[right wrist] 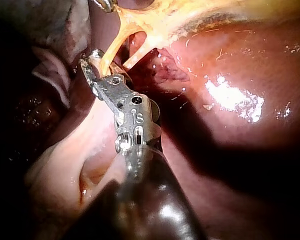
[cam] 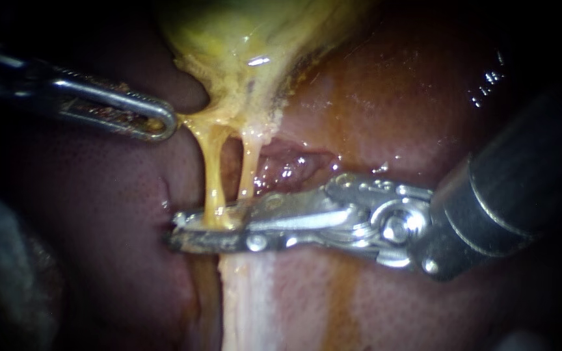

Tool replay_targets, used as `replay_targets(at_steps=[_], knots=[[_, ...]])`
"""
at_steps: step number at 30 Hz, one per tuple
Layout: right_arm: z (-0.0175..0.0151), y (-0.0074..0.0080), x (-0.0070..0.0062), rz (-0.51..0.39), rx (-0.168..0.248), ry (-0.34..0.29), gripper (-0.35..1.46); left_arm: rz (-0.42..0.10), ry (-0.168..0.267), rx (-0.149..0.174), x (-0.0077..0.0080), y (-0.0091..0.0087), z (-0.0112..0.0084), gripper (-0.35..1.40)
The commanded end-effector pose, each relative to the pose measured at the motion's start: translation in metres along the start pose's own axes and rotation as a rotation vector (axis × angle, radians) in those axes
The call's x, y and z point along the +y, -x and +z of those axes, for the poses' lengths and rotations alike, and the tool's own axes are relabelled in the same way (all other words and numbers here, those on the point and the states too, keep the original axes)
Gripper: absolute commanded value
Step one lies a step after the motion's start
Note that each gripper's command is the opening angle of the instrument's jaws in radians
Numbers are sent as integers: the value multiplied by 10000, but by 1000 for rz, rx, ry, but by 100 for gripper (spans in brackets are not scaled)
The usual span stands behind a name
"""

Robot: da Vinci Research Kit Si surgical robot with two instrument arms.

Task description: Going back first clip left tube

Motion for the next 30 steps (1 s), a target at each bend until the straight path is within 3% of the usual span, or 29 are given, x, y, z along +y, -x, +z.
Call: replay_targets(at_steps=[1,4,8,10,16,21,26,30], knots=[[0,0,0,0,0,-1,-35,0,0,0,0,0,0,-35],[0,0,0,-1,6,-7,-29,0,0,0,0,0,0,-35],[2,-1,3,-54,16,-14,21,0,0,0,0,0,0,-35],[2,-1,5,-96,17,-14,34,0,0,0,0,0,0,-35],[2,-3,12,-243,26,-7,43,0,0,0,0,0,0,-35],[2,-9,24,-317,98,96,49,0,-1,0,0,0,0,-35],[-11,-12,39,-345,102,130,50,0,-1,0,0,0,0,-35],[-23,-8,43,-374,92,139,50,0,-1,0,0,0,0,-35]])
